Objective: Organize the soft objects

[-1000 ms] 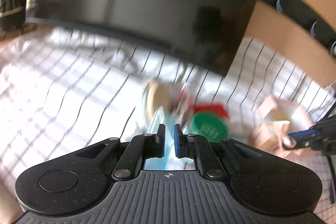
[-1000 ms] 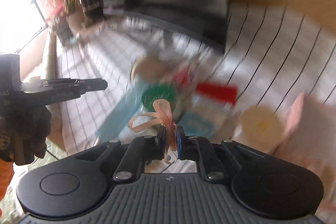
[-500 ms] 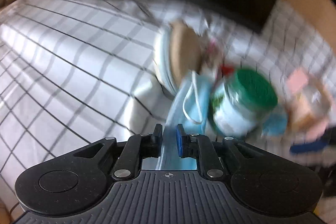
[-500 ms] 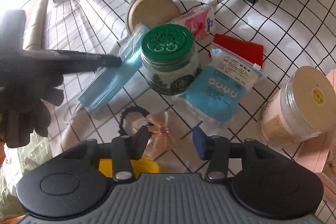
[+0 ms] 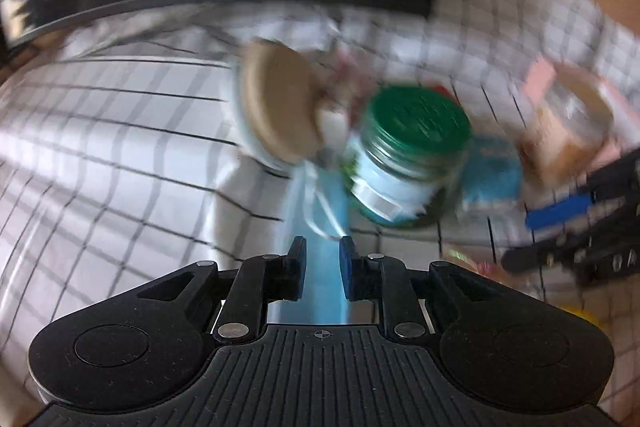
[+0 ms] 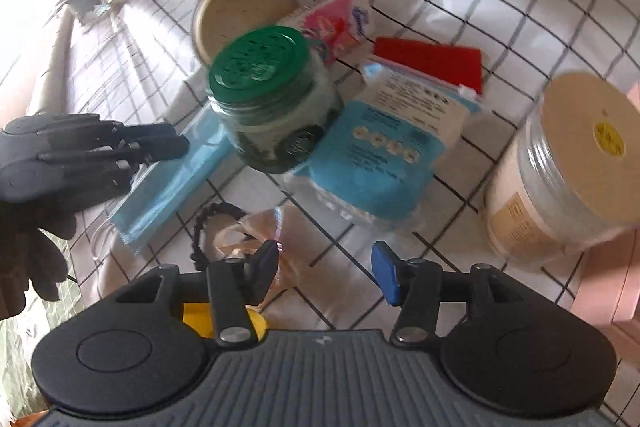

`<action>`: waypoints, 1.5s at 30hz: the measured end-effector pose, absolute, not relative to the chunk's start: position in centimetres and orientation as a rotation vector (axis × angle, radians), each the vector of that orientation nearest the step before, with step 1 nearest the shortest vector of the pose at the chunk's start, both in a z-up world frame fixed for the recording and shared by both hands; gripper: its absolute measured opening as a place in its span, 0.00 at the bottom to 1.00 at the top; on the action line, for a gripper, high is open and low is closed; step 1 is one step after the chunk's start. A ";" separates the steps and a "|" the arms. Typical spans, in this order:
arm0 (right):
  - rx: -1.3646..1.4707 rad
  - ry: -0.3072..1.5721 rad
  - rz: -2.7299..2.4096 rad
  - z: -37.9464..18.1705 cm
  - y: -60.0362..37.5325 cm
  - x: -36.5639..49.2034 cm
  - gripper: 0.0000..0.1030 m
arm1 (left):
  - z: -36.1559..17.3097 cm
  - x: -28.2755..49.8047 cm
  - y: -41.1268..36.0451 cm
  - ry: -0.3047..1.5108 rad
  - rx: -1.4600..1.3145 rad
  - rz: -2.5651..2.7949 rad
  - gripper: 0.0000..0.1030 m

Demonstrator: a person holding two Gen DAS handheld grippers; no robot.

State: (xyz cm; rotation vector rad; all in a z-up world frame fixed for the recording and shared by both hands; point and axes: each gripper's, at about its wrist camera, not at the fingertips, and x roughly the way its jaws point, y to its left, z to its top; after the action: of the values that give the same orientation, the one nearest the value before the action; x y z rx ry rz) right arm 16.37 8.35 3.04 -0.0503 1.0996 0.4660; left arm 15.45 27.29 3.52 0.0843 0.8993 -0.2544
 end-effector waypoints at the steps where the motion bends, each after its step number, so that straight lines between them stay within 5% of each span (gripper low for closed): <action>1: -0.041 1.104 0.462 2.9 8.2 16.3 0.50 | 3.0 15.6 26.6 0.925 0.122 -0.276 0.21; 5: -0.012 1.140 0.454 2.1 7.8 16.6 0.51 | 1.8 15.5 25.2 0.936 0.213 -0.295 0.23; 7: 0.004 1.140 0.459 2.0 7.7 16.7 0.59 | 1.7 15.9 25.5 0.944 0.179 -0.298 0.24; 10: 0.000 1.143 0.462 2.1 8.1 16.7 0.66 | 1.7 15.9 26.1 0.953 0.088 -0.347 0.44; 31: 0.000 1.142 0.509 1.6 9.0 16.8 0.90 | 1.5 16.6 27.3 0.962 0.135 -0.287 0.52; 37: 0.095 1.132 0.488 1.3 8.8 17.0 1.00 | 1.2 15.9 27.7 0.922 0.118 -0.268 0.47; 41: 0.000 1.161 0.504 1.4 9.9 17.2 1.00 | 1.2 15.4 28.0 0.901 0.078 -0.248 0.17; 45: -0.045 1.182 0.508 1.4 10.3 17.1 1.00 | 1.0 14.8 29.5 0.892 -0.068 -0.227 0.13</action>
State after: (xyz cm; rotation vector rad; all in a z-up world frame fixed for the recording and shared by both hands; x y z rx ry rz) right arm 17.12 10.31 1.40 -0.0448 1.1825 0.5081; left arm 14.78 29.49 1.04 -0.0678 0.8924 -0.2273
